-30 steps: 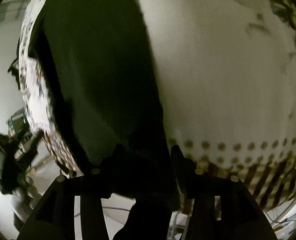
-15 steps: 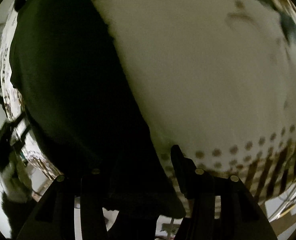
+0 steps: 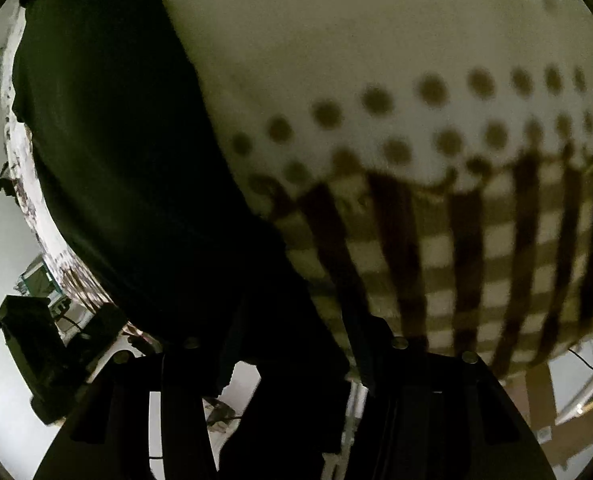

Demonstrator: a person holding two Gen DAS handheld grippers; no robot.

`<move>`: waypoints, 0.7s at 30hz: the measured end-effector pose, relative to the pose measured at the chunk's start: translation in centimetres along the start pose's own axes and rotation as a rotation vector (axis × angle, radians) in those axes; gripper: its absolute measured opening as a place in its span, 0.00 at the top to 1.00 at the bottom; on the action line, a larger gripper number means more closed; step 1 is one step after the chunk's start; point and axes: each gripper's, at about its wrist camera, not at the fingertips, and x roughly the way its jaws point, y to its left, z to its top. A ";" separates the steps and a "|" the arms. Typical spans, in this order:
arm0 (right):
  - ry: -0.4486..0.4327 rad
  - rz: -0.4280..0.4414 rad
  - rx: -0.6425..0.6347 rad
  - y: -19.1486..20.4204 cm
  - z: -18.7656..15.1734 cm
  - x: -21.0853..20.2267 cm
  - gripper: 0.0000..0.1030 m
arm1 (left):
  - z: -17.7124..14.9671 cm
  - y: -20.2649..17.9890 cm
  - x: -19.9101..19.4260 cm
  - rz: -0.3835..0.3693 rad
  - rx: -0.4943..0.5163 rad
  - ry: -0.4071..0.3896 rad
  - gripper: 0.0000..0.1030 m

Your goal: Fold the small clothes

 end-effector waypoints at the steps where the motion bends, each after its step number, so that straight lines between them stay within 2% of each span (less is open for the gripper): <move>1: -0.016 0.017 -0.001 0.0 -0.6 0.9 0.51 | -0.6 -0.5 0.2 0.054 0.024 -0.015 0.95; 2: -0.033 0.036 0.005 0.2 -1.1 1.5 0.62 | -0.9 -0.5 0.1 0.067 0.017 -0.025 0.94; 4: -0.052 0.096 0.027 0.0 -2.4 2.0 0.93 | -1.4 0.6 -1.2 0.058 -0.008 -0.058 0.94; 6: -0.060 0.181 0.033 0.5 -3.9 1.6 0.93 | -1.8 1.0 -3.5 0.078 0.003 -0.111 0.94; 8: -0.049 0.224 0.006 1.2 -5.4 1.6 0.93 | -1.8 2.1 -4.7 0.108 0.018 -0.123 0.94; 13: -0.059 0.078 -0.037 2.2 -6.0 4.3 0.94 | -1.3 5.3 -2.7 0.137 0.023 -0.043 0.92; 15: -0.045 0.027 -0.071 2.7 -5.3 4.5 0.93 | -0.7 5.0 -2.3 0.120 0.014 -0.013 0.90; 17: -0.016 0.011 -0.086 3.5 -4.9 4.0 0.86 | 0.0 4.6 -3.4 0.072 -0.020 -0.001 0.87; 18: 0.001 0.020 -0.087 3.9 -4.8 3.5 0.82 | 0.1 4.7 -4.3 0.050 -0.027 -0.005 0.84; 20: 0.004 0.024 -0.091 4.0 -4.5 2.3 0.65 | 0.7 4.6 -6.5 0.035 -0.023 -0.040 0.59; 21: -0.013 0.030 -0.098 3.9 -4.0 1.0 0.61 | 1.6 4.2 -8.0 -0.003 -0.018 -0.071 0.51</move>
